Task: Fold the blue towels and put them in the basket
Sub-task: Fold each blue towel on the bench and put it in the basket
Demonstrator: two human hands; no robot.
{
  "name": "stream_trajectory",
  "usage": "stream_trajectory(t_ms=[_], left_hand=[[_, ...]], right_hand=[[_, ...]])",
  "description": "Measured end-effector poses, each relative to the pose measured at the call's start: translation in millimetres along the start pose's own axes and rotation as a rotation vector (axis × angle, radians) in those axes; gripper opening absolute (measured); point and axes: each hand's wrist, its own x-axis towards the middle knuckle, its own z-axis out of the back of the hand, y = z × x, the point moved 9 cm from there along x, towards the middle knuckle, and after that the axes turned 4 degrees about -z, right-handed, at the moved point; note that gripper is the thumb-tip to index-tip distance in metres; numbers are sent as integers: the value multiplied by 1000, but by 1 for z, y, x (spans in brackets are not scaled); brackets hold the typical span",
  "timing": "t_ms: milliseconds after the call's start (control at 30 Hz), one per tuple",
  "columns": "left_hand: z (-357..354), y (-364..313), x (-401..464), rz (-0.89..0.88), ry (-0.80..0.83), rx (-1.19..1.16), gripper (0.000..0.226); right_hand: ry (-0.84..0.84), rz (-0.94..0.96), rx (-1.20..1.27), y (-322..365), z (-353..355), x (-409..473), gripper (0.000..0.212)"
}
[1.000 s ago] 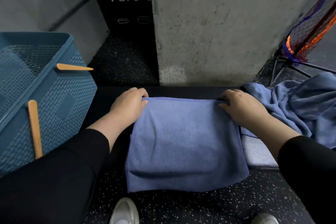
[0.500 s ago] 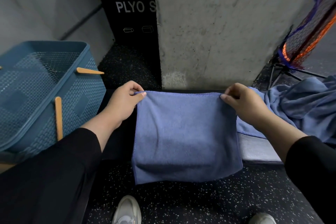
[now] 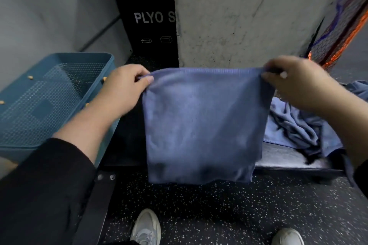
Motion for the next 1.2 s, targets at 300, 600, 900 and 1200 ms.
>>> stream_trajectory(t_ms=[300, 600, 900, 1200], left_hand=[[32, 3, -9, 171, -291, -581, 11], [42, -15, -17, 110, -334, -832, 12], [37, -23, -15, 229, -116, -1148, 13], [-8, 13, 26, 401, 81, -830, 19]], right_hand=[[-264, -200, 283, -3, 30, -11, 17], [-406, -242, 532, -2, 42, -19, 16], [-299, -253, 852, 1, 49, -19, 15], [-81, -405, 806, -37, -16, 26, 19]])
